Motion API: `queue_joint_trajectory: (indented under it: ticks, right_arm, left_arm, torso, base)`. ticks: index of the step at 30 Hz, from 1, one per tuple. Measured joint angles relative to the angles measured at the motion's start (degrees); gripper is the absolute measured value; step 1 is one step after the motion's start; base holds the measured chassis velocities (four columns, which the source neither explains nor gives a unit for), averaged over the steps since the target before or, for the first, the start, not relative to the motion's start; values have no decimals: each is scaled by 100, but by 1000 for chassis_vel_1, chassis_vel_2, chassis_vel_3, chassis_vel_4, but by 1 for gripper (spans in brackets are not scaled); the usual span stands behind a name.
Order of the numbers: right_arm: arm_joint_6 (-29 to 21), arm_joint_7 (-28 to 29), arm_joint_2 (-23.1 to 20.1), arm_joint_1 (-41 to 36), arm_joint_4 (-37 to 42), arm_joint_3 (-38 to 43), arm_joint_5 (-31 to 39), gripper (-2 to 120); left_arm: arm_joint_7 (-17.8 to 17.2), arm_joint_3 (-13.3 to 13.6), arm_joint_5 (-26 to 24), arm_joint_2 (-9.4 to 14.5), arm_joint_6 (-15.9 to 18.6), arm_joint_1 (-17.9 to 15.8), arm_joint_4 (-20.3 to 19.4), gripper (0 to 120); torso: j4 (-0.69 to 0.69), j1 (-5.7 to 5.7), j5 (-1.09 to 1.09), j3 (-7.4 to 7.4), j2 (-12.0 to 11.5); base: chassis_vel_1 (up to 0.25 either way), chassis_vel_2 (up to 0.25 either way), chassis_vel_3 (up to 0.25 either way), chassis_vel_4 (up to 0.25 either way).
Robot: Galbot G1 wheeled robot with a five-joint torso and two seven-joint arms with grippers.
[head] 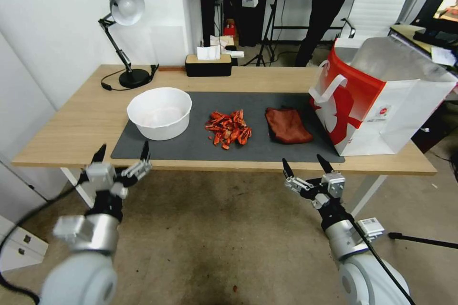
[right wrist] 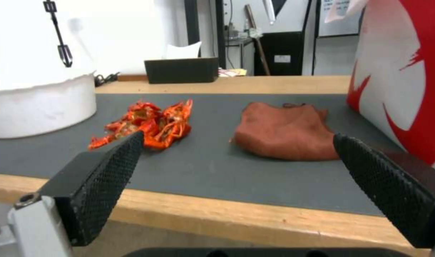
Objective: Sweep shrimp from table into container with towel, then put container into takeout bag.
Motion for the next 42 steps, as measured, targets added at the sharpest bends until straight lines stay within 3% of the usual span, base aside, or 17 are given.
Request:
queue_joint_trajectory:
  ticks: [2,4,5,8,14,16,18,20,21,23,24,26,28,29,33,38,42]
  right_arm:
    - [2,4,2,-14,10,14,-1,100]
    - [3,31,16,-56,36,64,-5,100]
    - [3,31,16,-56,36,64,-5,100]
    - [25,59,69,-111,61,108,-23,100]
    - [34,93,11,-82,59,71,-26,100]
    - [34,107,-62,-84,40,73,-25,100]
    - [34,109,-68,-86,39,75,-24,100]
    - [37,116,-88,-112,36,82,-23,100]
    - [37,116,-88,-112,36,82,-23,100]
    - [69,143,-99,-146,25,41,-64,100]
    - [69,143,-99,-146,25,41,-64,100]
    - [99,187,-100,-167,17,16,-101,100]
    - [102,191,-100,-168,17,16,-103,100]
    - [121,208,-94,-187,13,18,-107,100]
    - [174,231,-84,-259,11,30,-109,100]
    - [200,255,-96,-300,12,54,-109,100]
    - [205,278,-103,-301,12,80,-109,100]
  left_arm:
    - [41,33,-62,162,-1,-135,120,100]
    - [201,231,-442,939,-6,-729,584,100]
    - [201,231,-442,939,-6,-729,584,100]
    - [550,603,-746,1890,-116,-1607,1183,100]
    - [1103,857,-1501,2693,400,-2239,1402,100]
    - [1830,1562,-1745,3102,834,-3121,1772,100]
    - [1958,1670,-1737,3146,850,-3263,1844,100]
    - [2776,2499,-1626,3302,836,-4215,2358,100]
    - [2776,2499,-1626,3302,836,-4215,2358,100]
    - [3415,3200,-1392,3280,840,-4953,2830,100]
    - [3415,3200,-1392,3280,840,-4953,2830,100]
    - [4337,3848,-898,3270,804,-5702,3272,100]
    - [4470,3923,-834,3272,785,-5793,3323,100]
    - [5006,4165,-519,3273,684,-6145,3524,100]
    - [5604,4491,18,3217,495,-6613,3782,100]
    - [5921,4802,466,3111,337,-6974,3970,100]
    - [6551,5195,1241,2968,52,-7386,4200,100]
  torso:
    - [-2,0,0,0,0]
    - [-1,0,2,0,0]
    - [-1,0,2,0,0]
    - [-2,1,2,1,0]
    - [5,0,5,0,0]
    - [1,0,0,0,0]
    - [-1,0,0,0,0]
    - [-1,1,6,0,0]
    - [-1,1,6,0,0]
    - [0,1,0,0,0]
    - [0,1,0,0,0]
    - [0,1,1,0,0]
    - [0,1,1,0,0]
    - [0,1,5,0,0]
    - [1,1,3,0,0]
    - [0,1,3,0,0]
    - [0,1,3,0,0]
  base:
    - [0,0,0,0]
    - [0,0,0,0]
    - [0,0,0,0]
    - [0,0,0,0]
    - [0,0,0,0]
    - [0,0,0,0]
    - [0,0,0,0]
    - [0,0,0,0]
    - [0,0,0,0]
    - [0,0,0,0]
    - [0,0,0,0]
    - [0,0,0,0]
    - [0,0,0,0]
    - [0,0,0,0]
    - [0,0,0,0]
    - [0,0,0,0]
    - [0,0,0,0]
